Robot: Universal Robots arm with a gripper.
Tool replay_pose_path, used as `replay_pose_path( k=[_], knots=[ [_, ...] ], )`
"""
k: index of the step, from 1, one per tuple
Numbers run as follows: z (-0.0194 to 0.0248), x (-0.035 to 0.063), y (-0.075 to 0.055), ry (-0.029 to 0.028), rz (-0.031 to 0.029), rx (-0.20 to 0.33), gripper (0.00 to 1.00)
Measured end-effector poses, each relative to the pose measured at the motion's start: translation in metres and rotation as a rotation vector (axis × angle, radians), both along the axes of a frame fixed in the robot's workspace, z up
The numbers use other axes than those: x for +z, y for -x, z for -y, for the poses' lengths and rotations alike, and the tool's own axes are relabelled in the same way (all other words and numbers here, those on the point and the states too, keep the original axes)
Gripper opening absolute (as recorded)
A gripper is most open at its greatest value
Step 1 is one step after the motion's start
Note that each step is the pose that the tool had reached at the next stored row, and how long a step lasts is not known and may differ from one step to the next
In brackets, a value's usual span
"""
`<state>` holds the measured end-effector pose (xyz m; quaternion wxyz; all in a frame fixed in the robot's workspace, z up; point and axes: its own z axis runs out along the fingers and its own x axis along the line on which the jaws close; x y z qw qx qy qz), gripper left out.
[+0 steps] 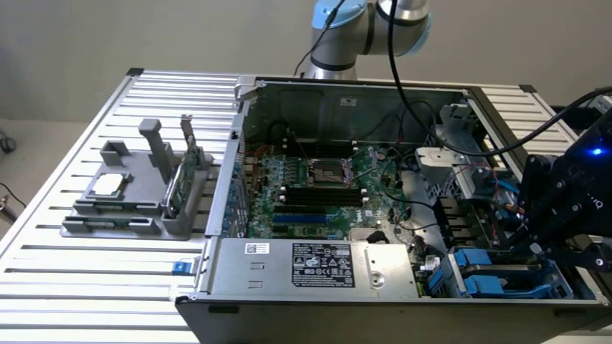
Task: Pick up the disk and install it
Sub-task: 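Insert the disk into the insertion slot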
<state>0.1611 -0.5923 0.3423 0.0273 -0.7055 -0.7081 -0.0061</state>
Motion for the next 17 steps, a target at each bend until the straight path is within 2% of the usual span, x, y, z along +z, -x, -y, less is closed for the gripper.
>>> replay_pose_path(
  k=[17],
  knots=[
    [0.0000,-0.0045,0.0001,-0.0002,-0.0015,-0.001,0.17]
  ],
)
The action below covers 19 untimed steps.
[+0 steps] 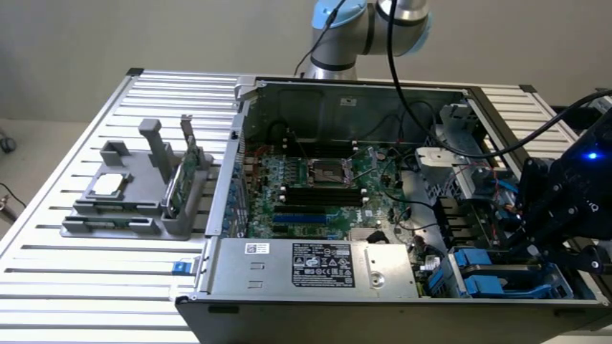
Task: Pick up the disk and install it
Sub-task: 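Insert the disk into the insertion slot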
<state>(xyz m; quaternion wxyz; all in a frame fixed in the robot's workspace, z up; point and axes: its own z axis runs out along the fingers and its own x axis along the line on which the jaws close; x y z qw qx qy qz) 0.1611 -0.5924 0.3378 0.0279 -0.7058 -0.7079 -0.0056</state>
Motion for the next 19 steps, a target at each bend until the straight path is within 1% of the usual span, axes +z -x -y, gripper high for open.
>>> replay_pose_path(
  k=[11,19],
  knots=[
    [0.0000,-0.0013,-0.0001,0.0000,-0.0012,-0.001,0.17],
    [0.0000,-0.0014,-0.0027,-0.0001,-0.0018,-0.001,0.17]
  ],
)
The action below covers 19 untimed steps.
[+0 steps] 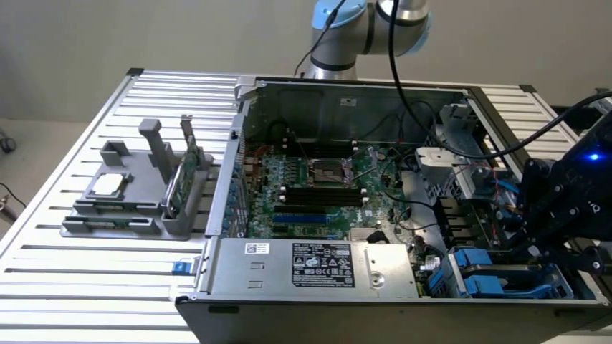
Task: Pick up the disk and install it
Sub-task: 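Insert the disk into the insertion slot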
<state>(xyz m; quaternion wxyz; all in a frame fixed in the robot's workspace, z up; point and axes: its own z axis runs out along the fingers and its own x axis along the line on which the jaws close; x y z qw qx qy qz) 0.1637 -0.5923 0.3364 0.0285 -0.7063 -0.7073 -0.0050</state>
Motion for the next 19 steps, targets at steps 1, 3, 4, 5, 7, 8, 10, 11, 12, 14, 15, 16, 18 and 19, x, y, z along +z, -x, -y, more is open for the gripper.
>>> replay_pose_path(
  k=[1,3,4,5,7,8,10,11,12,14,15,16,18,19],
  knots=[
    [0.0000,-0.0001,-0.0001,0.0000,0.0000,0.000,0.17],
    [0.0001,-0.0006,-0.0001,0.0001,0.0001,0.000,0.17],
    [0.0000,-0.0013,-0.0001,-0.0004,0.0000,0.000,0.17],
    [0.0000,-0.0016,-0.0001,0.0000,0.0000,0.000,0.17],
    [0.0000,-0.0024,0.0001,0.0002,0.0000,0.000,0.17],
    [0.0000,-0.0028,0.0002,0.0003,0.0000,0.000,0.17],
    [0.0001,-0.0031,0.0003,0.0003,0.0000,0.000,0.17],
    [0.0001,-0.0032,0.0002,0.0002,0.0000,0.000,0.17],
    [0.0001,-0.0032,0.0002,0.0002,0.0000,0.000,0.17],
    [0.0001,-0.0033,0.0002,0.0000,0.0000,0.000,0.17],
    [0.0001,-0.0032,0.0002,-0.0002,0.0000,0.000,0.17],
    [0.0001,-0.0029,0.0002,-0.0007,-0.0001,0.000,0.17],
    [0.0001,-0.0014,0.0003,-0.0011,-0.0005,0.000,0.17],
    [0.0001,-0.0002,0.0003,-0.0005,-0.0008,0.000,0.17]
  ],
)
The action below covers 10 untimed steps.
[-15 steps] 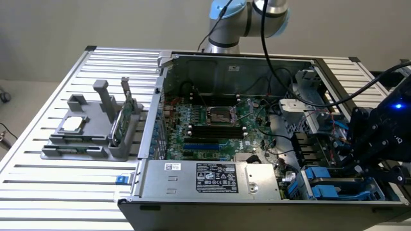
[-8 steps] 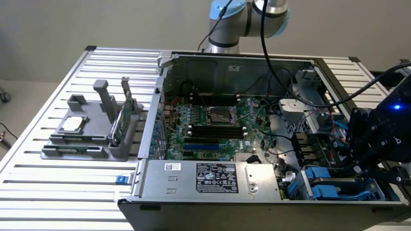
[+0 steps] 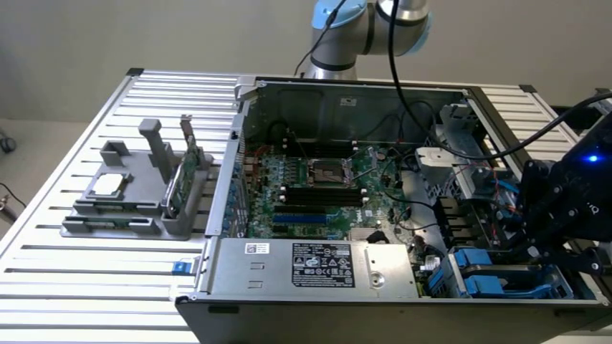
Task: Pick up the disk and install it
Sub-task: 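Insert the disk into the insertion slot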
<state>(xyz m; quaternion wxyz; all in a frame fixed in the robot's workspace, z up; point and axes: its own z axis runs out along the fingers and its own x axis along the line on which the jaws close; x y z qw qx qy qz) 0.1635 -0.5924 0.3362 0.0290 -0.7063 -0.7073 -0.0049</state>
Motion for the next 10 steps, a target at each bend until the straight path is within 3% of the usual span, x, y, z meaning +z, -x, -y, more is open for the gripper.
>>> replay_pose_path(
  k=[5,6,10],
  knots=[
    [0.0000,0.0032,0.0000,0.0006,-0.0003,0.000,0.18],
    [0.0000,0.0031,0.0001,0.0004,-0.0003,0.000,0.25],
    [0.0001,0.0045,0.0007,0.0005,-0.0002,0.000,0.25]
  ],
)
